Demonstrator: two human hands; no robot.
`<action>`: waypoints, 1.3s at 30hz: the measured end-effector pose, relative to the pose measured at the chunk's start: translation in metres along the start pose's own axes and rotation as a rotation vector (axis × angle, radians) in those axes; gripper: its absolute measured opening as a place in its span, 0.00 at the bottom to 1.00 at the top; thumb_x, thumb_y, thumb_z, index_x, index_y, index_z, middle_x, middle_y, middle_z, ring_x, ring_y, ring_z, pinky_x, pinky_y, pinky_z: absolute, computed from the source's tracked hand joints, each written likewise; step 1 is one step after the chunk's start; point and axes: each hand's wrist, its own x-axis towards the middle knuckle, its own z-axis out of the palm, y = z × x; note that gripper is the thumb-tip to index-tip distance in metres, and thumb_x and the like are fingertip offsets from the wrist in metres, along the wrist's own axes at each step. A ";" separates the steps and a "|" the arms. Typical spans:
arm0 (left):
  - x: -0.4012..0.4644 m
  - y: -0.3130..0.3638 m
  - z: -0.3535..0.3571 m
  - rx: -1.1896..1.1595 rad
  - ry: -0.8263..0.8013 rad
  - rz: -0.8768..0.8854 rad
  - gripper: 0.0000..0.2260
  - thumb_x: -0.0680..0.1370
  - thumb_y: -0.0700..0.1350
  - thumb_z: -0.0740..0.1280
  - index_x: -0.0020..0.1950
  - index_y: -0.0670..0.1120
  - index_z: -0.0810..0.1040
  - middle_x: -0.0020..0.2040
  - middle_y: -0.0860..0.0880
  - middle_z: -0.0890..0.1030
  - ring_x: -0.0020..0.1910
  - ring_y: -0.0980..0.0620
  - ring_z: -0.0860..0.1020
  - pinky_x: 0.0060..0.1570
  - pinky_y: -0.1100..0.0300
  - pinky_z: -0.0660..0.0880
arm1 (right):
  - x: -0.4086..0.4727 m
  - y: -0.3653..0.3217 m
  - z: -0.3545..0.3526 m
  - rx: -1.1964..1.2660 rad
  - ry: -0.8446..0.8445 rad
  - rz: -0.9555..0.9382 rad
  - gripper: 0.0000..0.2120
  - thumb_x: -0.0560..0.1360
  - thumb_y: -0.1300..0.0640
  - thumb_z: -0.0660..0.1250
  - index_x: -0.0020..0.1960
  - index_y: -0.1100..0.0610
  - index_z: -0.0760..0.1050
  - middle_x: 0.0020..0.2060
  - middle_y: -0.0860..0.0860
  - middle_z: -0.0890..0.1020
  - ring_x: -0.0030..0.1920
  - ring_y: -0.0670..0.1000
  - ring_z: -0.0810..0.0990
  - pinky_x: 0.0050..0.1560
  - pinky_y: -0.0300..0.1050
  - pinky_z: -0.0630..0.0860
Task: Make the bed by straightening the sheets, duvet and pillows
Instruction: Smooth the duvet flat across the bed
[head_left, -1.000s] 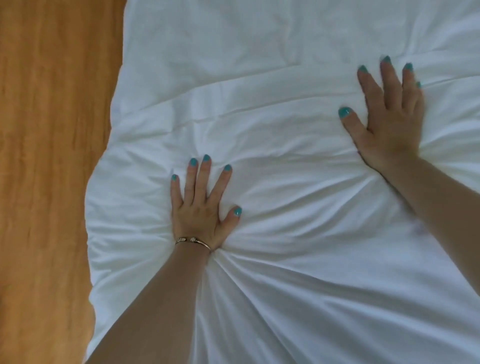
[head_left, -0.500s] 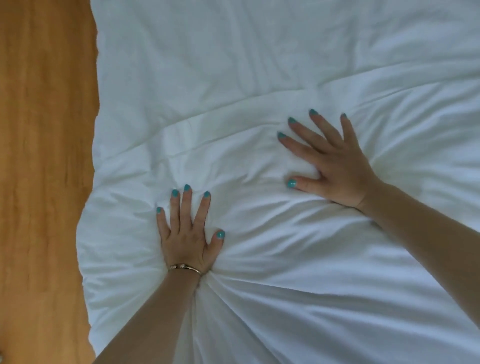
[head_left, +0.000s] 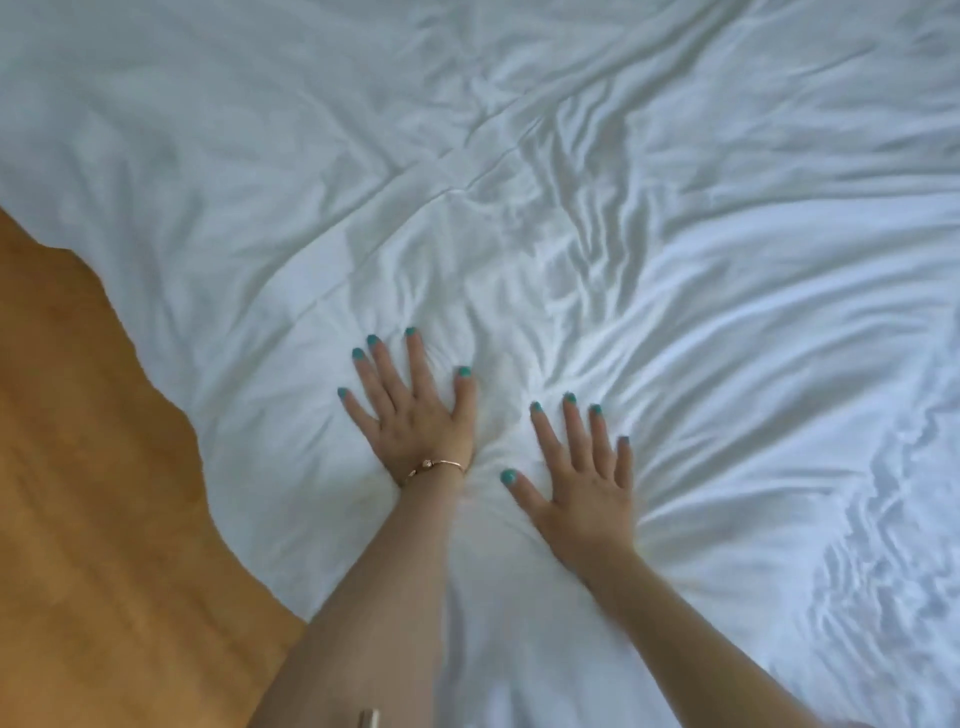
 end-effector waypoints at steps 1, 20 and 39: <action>-0.002 -0.006 -0.005 0.020 -0.026 0.044 0.32 0.77 0.65 0.48 0.79 0.55 0.49 0.79 0.44 0.48 0.78 0.45 0.42 0.72 0.42 0.35 | -0.013 -0.008 0.005 0.013 -0.018 0.013 0.36 0.70 0.24 0.36 0.74 0.34 0.31 0.77 0.42 0.34 0.75 0.48 0.29 0.76 0.56 0.35; -0.090 -0.085 -0.018 0.253 -0.236 0.520 0.29 0.78 0.66 0.44 0.77 0.59 0.40 0.79 0.51 0.40 0.77 0.50 0.38 0.74 0.48 0.36 | -0.105 -0.006 0.063 -0.138 -0.158 -0.018 0.38 0.70 0.23 0.37 0.69 0.36 0.20 0.73 0.46 0.25 0.74 0.53 0.26 0.72 0.58 0.28; 0.077 -0.188 -0.118 -0.244 -0.319 0.354 0.42 0.71 0.56 0.73 0.78 0.52 0.54 0.76 0.43 0.56 0.74 0.42 0.54 0.71 0.43 0.59 | -0.210 -0.097 0.061 0.648 0.397 1.251 0.52 0.61 0.32 0.75 0.75 0.34 0.47 0.77 0.59 0.37 0.77 0.65 0.43 0.71 0.68 0.54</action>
